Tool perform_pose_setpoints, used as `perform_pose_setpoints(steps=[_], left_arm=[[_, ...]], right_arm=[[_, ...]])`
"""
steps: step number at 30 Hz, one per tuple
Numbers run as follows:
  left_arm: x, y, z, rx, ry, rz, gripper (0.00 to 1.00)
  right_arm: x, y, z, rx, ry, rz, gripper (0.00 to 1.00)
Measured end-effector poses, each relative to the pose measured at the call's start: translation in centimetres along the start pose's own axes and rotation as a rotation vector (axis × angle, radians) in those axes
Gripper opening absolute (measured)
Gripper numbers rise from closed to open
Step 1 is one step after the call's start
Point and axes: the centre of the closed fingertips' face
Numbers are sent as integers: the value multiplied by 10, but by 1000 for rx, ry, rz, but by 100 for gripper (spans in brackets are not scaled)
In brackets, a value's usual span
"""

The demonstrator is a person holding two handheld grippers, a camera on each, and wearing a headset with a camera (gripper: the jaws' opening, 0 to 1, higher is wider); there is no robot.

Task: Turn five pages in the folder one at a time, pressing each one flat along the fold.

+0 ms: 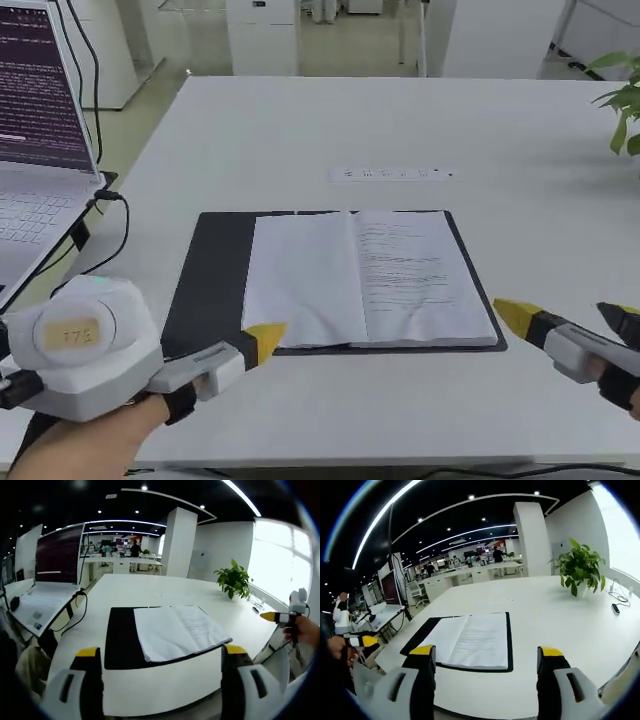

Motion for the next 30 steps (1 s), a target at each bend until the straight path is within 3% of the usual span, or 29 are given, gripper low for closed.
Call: perform_pose_setpoints(steps=[1, 4, 18, 24, 30], left_arm=[[-6, 3, -3, 7, 23, -22, 99], [-9, 7, -4, 16, 1, -23, 99], [12, 9, -4, 37, -53, -7, 99], [13, -14, -5, 20, -80, -43, 99], [16, -45, 7, -27, -113, -65, 99]], right_arm=[[-1, 0, 0, 1, 12, 2, 89], [-4, -2, 2, -6, 22, -1, 100], [-7, -7, 17, -9, -6, -14, 100], [-11, -9, 22, -10, -18, -24, 98], [-18, -10, 25, -19, -19, -18, 97]])
Point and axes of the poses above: the centre of the closed fingertips' face, and the gripper's own axes: y roughly backward along the fingers, z roughly to its right, x roughly out of its top, and after that the axes turned 15 degrees about -x, right-handed
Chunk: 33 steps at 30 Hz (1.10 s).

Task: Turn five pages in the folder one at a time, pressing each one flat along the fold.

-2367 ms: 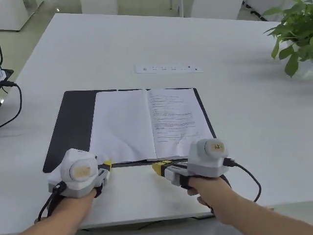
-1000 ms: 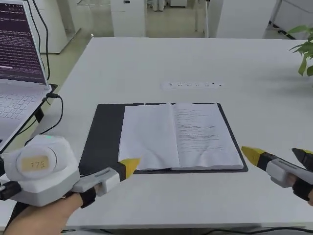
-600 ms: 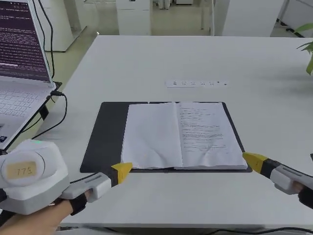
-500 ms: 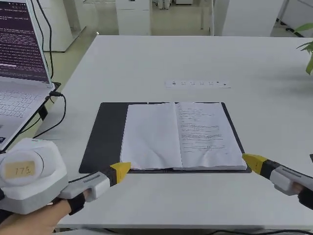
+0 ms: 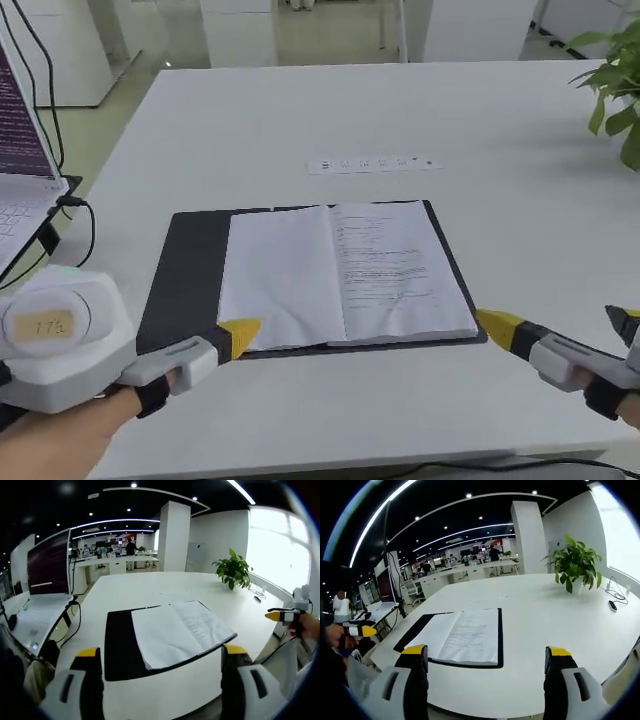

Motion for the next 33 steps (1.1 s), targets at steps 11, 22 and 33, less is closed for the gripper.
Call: perform_pose_setpoints(steps=[11, 22, 33], left_arm=[[-4, -79, 40, -141, -101, -82, 94], [-19, -143, 73, -236, -177, -161, 84], [-34, -202, 106, -309, -224, -203, 75]], right_arm=[[-3, 6, 4, -1, -39, 10, 95], [-11, 9, 12, -14, -71, 6, 93], [-13, 10, 13, -11, -95, 9, 91]])
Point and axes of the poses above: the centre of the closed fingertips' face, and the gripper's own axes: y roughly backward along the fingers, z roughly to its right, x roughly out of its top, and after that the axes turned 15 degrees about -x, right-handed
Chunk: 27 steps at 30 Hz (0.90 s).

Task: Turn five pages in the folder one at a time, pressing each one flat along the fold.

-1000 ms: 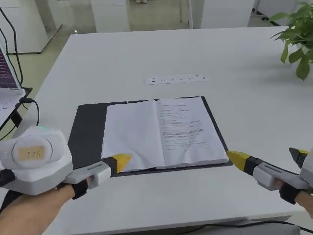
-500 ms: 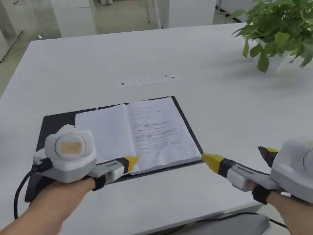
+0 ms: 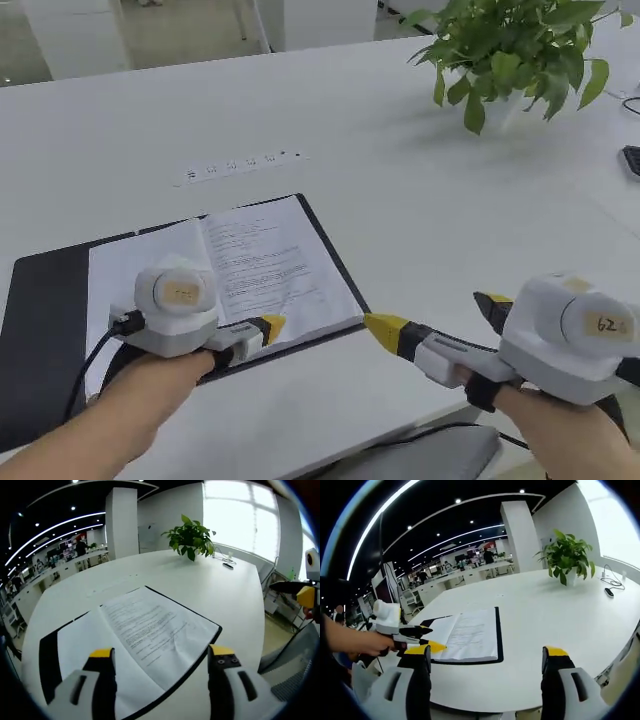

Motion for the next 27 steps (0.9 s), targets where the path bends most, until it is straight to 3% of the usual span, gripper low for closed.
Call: perform_pose_setpoints(steps=[5, 11, 19, 22, 23, 27], left_arm=[[-2, -24, 1, -7, 5, -18, 72], [-1, -52, 4, -8, -34, -25, 68], [-7, -82, 7, -7, -4, -36, 67], [-22, -89, 6, 17, 22, -74, 65], [-19, -89, 5, 24, -3, -55, 65], [-18, -87, 5, 36, 6, -28, 65]], right_arm=[[-3, -1, -1, 4, -4, -11, 91], [-5, -6, 0, 14, 0, -20, 90], [-2, -11, 1, 23, -8, -19, 89], [-5, -12, 3, 22, -1, -31, 88], [-6, -13, 4, 21, -3, -36, 88], [-12, -15, 10, 16, -15, -53, 88]])
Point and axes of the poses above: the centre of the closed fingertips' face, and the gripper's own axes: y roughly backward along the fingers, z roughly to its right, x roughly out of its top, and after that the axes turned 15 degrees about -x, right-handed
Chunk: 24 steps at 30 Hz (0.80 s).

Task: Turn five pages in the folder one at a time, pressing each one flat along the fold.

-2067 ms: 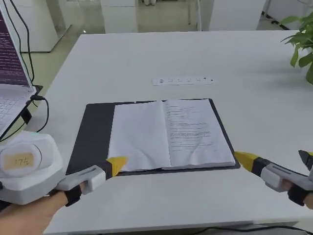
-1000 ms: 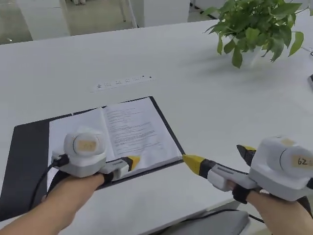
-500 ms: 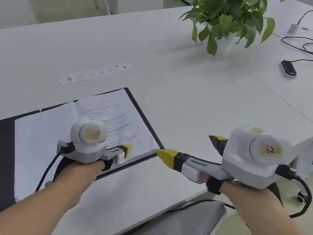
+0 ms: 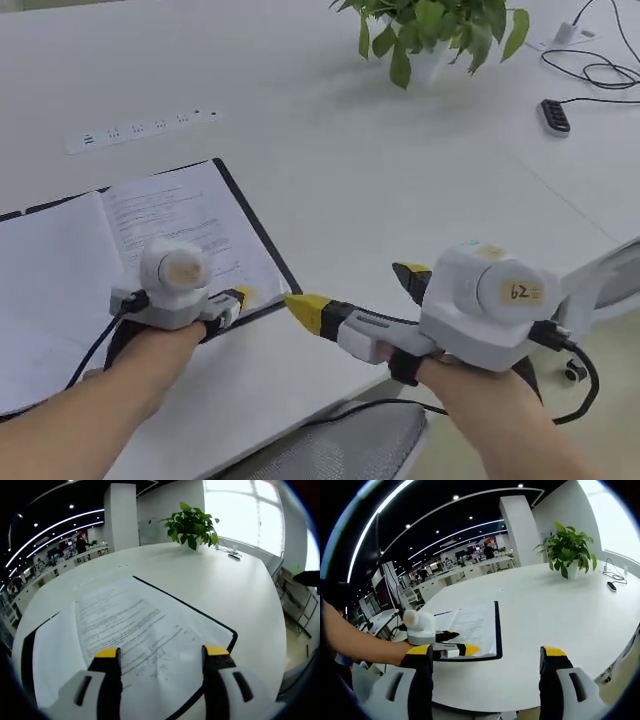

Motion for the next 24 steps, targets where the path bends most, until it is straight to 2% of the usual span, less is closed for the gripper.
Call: perform_pose_setpoints(steps=[10, 20, 24], left_arm=[[0, 3, 0, 7, 3, 84, 62], [-1, 5, -5, 23, 2, 129, 50], [-1, 7, -4, 24, -2, 143, 38]], right_arm=[[-7, -5, 3, 0, -11, -27, 86], [-12, -11, 1, 11, -7, -49, 85], [-14, -12, 0, 15, -3, -58, 85]])
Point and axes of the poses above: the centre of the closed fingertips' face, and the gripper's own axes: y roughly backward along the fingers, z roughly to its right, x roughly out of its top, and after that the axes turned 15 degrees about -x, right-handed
